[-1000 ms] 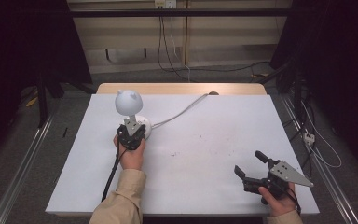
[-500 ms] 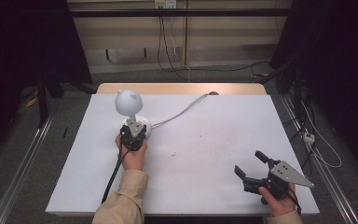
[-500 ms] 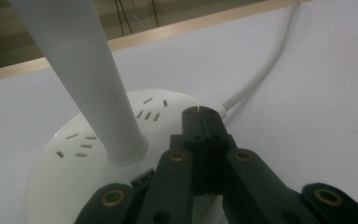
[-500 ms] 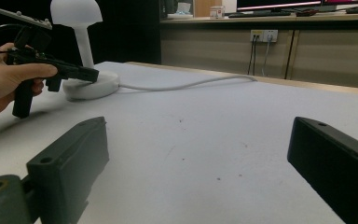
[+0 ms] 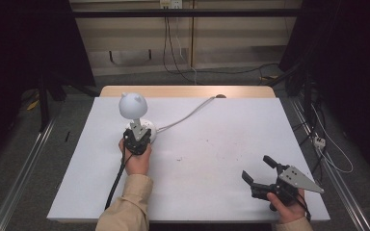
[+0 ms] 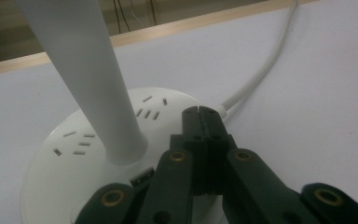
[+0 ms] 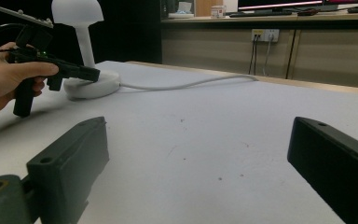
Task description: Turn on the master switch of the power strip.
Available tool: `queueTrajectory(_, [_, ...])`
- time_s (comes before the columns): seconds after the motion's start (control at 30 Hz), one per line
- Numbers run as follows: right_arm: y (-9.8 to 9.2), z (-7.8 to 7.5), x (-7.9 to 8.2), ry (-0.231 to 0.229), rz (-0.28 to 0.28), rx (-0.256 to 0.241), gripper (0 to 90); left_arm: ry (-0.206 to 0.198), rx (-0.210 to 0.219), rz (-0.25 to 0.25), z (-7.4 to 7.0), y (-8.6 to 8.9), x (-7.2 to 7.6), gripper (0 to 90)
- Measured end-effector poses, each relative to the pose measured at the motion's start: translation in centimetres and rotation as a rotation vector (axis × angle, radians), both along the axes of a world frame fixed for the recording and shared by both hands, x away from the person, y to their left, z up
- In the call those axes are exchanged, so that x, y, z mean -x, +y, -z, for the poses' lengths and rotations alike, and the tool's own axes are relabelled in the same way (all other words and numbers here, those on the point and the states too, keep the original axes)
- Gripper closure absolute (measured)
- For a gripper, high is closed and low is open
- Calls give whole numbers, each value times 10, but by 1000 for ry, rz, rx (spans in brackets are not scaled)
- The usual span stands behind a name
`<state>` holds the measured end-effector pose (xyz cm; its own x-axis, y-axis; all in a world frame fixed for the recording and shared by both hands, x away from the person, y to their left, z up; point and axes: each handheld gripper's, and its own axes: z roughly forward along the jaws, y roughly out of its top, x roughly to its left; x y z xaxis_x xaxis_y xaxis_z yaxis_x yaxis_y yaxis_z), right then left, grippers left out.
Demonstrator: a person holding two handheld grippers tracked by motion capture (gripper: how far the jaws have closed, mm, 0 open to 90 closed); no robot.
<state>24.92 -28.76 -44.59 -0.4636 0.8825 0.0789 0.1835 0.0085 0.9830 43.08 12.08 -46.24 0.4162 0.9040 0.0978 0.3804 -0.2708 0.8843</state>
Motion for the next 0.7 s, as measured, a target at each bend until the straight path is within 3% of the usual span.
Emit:
queueTrajectory(0.2, [0,-1,1,-2,0,-1,45,-4,-20,-4,0,-2,1,900])
queueTrajectory(0.3, [0,-1,1,-4,0,-2,46,6,-3,-6,0,-1,0,900])
queueTrajectory(0.7, [1,-1,1,-6,-4,0,46,7,-18,-12,0,-3,0,900])
